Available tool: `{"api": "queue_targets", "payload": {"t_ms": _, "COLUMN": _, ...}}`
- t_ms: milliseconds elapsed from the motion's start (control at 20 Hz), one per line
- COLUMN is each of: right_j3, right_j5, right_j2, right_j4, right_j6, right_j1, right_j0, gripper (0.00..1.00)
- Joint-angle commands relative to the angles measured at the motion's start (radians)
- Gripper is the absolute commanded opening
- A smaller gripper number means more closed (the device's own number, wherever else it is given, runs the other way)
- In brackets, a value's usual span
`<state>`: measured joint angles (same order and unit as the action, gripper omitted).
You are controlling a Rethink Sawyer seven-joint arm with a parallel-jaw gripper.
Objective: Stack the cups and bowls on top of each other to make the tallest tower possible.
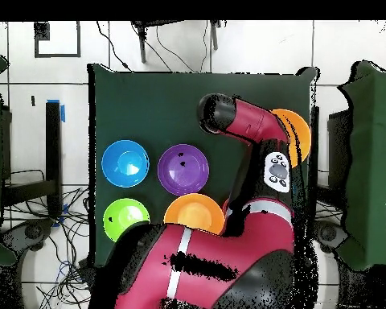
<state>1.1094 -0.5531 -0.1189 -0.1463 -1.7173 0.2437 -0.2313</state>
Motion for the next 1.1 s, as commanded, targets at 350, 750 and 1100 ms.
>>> {"api": "queue_targets", "payload": {"t_ms": 350, "right_j3": 0.174, "right_j5": -0.116, "right_j2": 0.099, "right_j4": -0.001, "right_j6": -0.055, "right_j1": 0.129, "right_j0": -0.033, "gripper": 1.0}}
{"api": "queue_targets", "payload": {"t_ms": 750, "right_j3": 0.254, "right_j5": -0.124, "right_j2": 0.093, "right_j4": 0.025, "right_j6": -0.016, "right_j1": 0.192, "right_j0": -0.07, "gripper": 1.0}}
{"api": "queue_targets", "payload": {"t_ms": 1100, "right_j3": 0.326, "right_j5": -0.075, "right_j2": 0.11, "right_j4": 0.05, "right_j6": 0.014, "right_j1": 0.218, "right_j0": -0.108, "gripper": 1.0}}
